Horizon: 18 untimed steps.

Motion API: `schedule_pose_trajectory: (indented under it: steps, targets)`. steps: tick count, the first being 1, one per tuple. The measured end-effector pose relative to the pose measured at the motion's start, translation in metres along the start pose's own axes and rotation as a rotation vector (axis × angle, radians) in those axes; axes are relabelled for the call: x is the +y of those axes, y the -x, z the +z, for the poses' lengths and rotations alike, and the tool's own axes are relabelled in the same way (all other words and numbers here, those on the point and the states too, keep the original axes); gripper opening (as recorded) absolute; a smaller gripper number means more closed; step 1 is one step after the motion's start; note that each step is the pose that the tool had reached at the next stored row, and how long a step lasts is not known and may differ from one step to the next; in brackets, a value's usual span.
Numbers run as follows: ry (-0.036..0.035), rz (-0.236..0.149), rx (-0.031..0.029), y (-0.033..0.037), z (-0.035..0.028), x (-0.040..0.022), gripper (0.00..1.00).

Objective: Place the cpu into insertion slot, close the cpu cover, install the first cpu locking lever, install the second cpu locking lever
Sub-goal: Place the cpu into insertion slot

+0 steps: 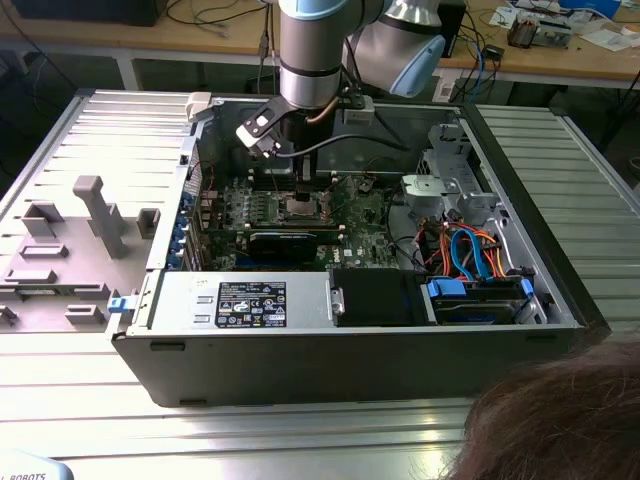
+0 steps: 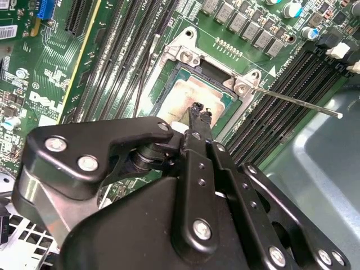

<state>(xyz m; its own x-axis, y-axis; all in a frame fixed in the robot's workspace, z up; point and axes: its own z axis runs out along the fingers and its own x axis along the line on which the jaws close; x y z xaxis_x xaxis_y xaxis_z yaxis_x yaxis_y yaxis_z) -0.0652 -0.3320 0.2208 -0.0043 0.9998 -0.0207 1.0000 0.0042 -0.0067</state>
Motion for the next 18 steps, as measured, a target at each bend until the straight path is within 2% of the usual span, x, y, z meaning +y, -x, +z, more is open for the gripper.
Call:
schedule_pose_trajectory:
  steps: [18]
  targets:
    - [-0.0001, 0.000, -0.0039, 0.0002, -0.0070, -0.0001, 0.11]
